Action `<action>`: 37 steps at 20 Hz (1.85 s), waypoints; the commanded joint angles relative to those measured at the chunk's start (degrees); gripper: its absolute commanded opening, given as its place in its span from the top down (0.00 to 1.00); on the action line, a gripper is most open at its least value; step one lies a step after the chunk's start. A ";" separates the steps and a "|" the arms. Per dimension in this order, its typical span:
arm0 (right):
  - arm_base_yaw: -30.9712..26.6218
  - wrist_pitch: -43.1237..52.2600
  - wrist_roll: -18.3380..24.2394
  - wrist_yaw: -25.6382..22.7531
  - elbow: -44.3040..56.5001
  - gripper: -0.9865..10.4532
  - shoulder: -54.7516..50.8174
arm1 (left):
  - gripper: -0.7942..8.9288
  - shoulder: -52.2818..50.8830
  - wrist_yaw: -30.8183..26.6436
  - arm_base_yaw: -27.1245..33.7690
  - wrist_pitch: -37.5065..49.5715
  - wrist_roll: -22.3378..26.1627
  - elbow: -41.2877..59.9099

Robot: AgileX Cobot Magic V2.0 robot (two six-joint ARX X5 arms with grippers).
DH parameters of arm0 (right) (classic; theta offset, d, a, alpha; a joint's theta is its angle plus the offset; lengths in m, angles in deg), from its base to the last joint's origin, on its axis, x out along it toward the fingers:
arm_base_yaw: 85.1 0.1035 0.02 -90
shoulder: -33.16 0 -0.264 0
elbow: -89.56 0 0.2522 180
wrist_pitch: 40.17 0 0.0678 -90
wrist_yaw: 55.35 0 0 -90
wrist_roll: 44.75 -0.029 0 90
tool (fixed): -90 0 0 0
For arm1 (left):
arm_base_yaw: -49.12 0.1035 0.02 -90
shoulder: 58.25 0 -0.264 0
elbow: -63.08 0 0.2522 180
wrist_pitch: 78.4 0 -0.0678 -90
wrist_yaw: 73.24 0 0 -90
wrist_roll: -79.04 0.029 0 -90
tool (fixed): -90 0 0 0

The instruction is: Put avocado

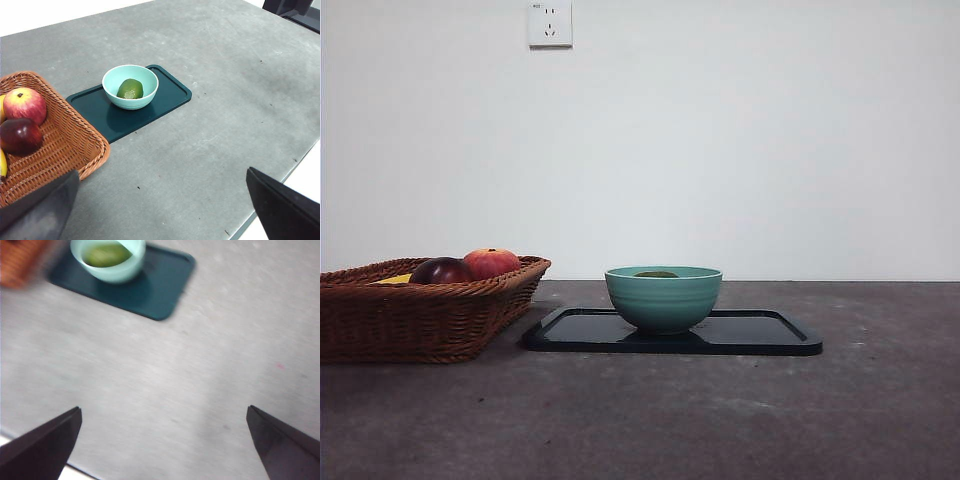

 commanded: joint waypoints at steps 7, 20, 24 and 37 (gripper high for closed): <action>0.42 1.16 -1.05 7.17 0.48 0.43 -6.86 | 0.34 0.15 -0.13 -0.44 0.44 -0.17 -0.59; 0.42 1.40 -0.44 7.21 0.48 0.90 -6.86 | 0.90 0.15 -0.15 -0.42 0.44 -0.13 -0.59; 0.42 1.40 -0.44 7.19 0.48 0.90 -6.86 | 0.90 0.15 -0.13 -0.44 0.42 -0.15 -0.59; 0.42 1.40 -0.44 7.17 0.48 0.90 -6.88 | 0.90 -0.13 1.33 18.84 0.68 1.03 -0.44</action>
